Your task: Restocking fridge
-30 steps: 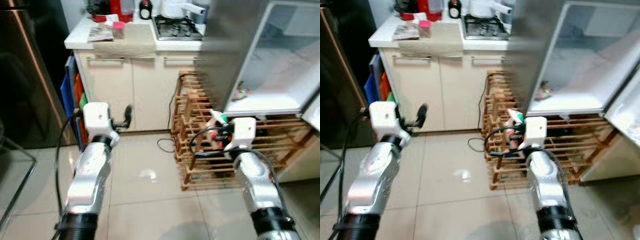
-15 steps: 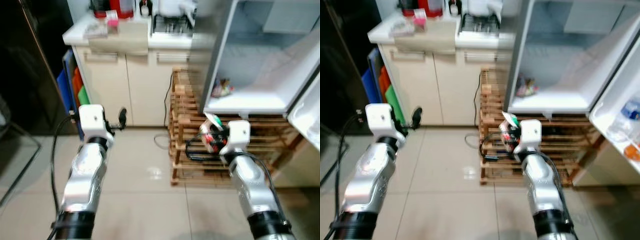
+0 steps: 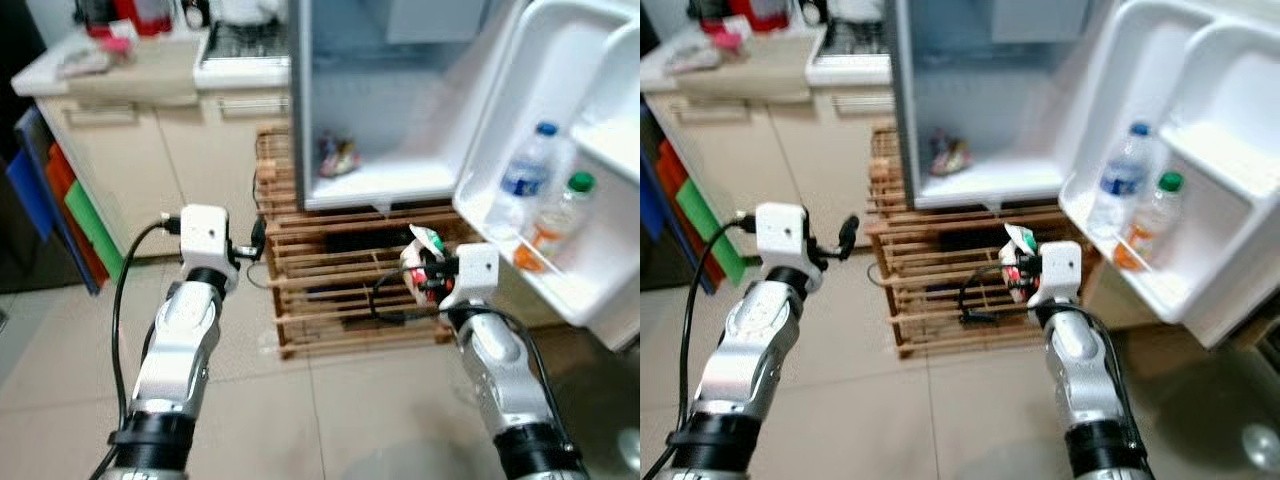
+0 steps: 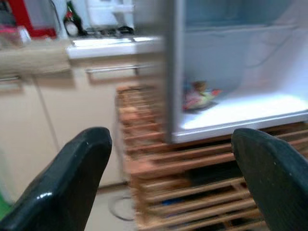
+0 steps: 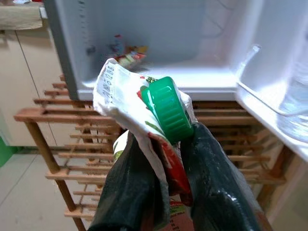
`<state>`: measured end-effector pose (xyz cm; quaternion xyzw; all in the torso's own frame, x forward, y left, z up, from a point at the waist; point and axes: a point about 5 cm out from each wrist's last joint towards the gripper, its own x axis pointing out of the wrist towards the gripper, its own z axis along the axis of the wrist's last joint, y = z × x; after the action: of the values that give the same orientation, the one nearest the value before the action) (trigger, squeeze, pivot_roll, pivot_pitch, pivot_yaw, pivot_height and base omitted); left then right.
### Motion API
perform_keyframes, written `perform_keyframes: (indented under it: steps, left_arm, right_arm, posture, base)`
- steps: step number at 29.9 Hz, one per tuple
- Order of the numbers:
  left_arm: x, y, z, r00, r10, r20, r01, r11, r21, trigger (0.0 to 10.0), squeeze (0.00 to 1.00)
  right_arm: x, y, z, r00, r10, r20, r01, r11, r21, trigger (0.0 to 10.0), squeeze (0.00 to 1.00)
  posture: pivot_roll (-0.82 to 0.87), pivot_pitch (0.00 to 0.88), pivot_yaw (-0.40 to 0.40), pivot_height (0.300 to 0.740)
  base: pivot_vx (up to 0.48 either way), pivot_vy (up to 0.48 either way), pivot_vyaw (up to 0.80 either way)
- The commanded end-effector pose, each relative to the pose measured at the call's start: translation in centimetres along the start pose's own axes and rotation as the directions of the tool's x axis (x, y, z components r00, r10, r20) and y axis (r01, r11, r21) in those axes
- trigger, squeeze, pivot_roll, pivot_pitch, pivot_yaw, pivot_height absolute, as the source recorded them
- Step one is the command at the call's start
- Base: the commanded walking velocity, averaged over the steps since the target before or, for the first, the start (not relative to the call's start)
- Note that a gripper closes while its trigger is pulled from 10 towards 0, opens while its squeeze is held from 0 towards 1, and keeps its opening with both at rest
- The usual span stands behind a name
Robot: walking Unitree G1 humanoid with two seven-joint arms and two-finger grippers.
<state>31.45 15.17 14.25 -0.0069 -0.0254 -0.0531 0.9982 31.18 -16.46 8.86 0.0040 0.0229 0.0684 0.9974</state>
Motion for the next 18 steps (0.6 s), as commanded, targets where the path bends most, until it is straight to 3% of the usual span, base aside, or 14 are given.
perform_keyframes:
  steps: [1,17,18]
  left_arm:
    - [0.0,-0.1,1.0,0.999,-0.021,0.049,0.022,1.000,-0.018,10.0,0.00]
    - [0.1,-1.1,1.4,0.992,-0.109,0.067,0.110,0.994,-0.015,9.7,0.00]
    - [0.1,-1.3,1.3,0.988,-0.147,0.055,0.147,0.989,0.005,6.0,0.00]
  right_arm:
    - [0.3,0.1,0.5,1.000,0.001,0.027,-0.001,1.000,-0.007,10.0,0.00]
    - [1.4,1.2,1.2,0.998,0.030,0.050,-0.030,1.000,-0.010,10.0,0.00]
    - [1.4,1.1,1.1,0.998,0.026,0.050,-0.026,1.000,-0.012,10.0,0.00]
  posture:
    - [-0.13,0.000,0.048,0.740]
    - [-0.13,0.000,0.043,0.740]
    - [-0.13,0.000,0.043,0.740]
  base:
    - [0.461,0.000,0.00]
    - [0.461,0.000,0.00]
    - [0.461,0.000,0.00]
